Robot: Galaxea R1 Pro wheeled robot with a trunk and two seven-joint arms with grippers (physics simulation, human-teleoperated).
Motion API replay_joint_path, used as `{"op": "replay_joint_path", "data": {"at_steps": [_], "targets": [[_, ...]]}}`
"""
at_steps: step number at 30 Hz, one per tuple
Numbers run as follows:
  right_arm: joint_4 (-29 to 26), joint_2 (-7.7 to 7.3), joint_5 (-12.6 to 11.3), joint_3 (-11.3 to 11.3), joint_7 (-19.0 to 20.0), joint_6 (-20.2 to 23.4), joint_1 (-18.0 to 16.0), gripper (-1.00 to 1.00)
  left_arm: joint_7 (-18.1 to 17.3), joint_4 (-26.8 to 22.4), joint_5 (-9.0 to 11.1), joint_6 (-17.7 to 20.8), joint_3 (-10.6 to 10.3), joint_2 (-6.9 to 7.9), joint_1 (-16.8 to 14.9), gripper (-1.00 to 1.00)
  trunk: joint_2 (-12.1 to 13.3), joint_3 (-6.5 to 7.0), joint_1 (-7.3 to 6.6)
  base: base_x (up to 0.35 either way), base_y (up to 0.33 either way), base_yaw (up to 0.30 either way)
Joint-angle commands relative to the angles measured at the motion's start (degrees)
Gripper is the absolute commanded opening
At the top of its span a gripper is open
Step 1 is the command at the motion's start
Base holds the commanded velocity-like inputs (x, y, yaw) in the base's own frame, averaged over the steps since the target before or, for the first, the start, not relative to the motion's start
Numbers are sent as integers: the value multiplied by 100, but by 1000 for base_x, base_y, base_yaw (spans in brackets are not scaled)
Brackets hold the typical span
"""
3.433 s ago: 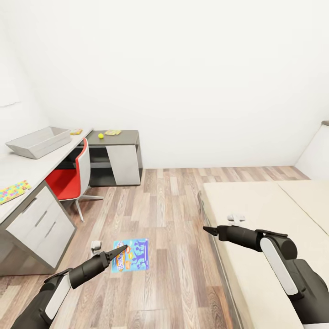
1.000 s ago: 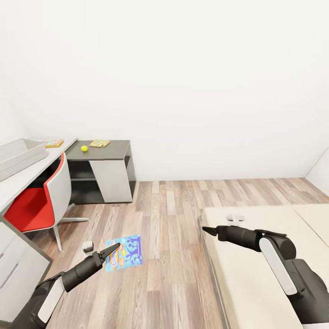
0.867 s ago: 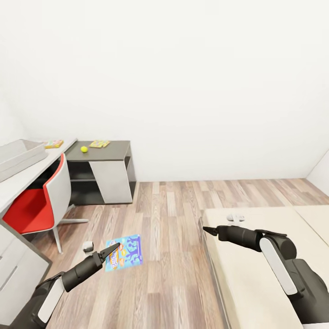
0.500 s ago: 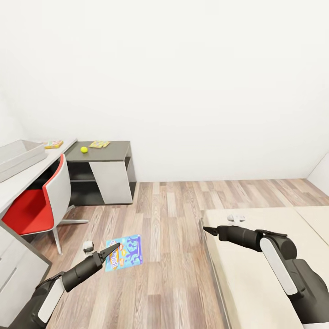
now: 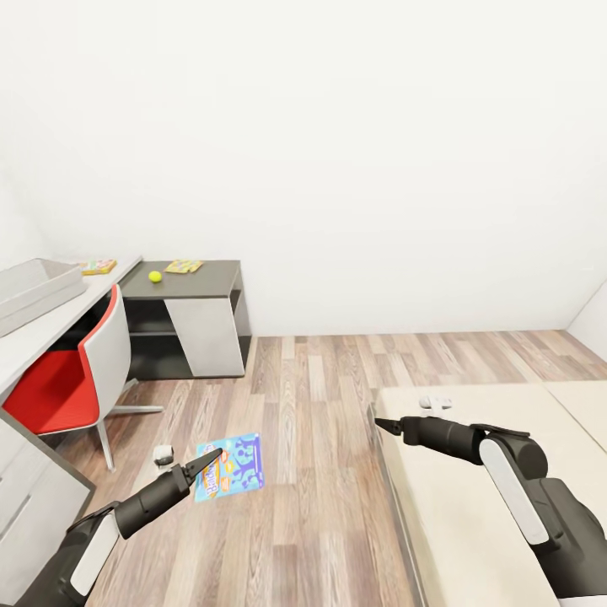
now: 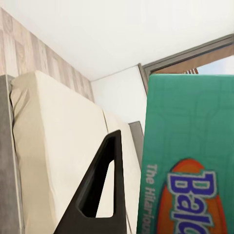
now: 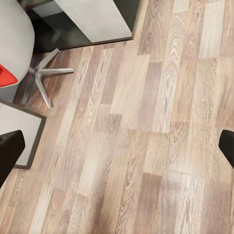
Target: Put all the toys in the child's room - the three board games (two on the bed and one on the table), the two jigsaw puzzles on the table, and the tennis ball on the table - inside the toy box on the table in the child's room.
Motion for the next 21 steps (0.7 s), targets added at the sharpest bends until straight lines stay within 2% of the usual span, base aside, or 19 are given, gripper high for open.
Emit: {"op": "replay_joint_path", "data": {"at_steps": [1,7,15,21], "targets": [[-4,-3,33,2,33,18,-6,100,-8,0,25,50,1,1,-4,-100,-11,-11,4,93,44,0],[-18,2,33,6,32,24,-5,100,-18,-3,22,33,-5,0,-4,-100,-11,-11,4,186,92,0],[-30,5,33,7,32,22,-5,100,-22,-4,15,26,-19,-3,-4,-100,-11,-11,4,272,109,2],[-44,-2,33,14,26,33,-5,100,-18,-5,11,23,-25,-3,-4,-100,-11,-15,4,299,137,136]]}}
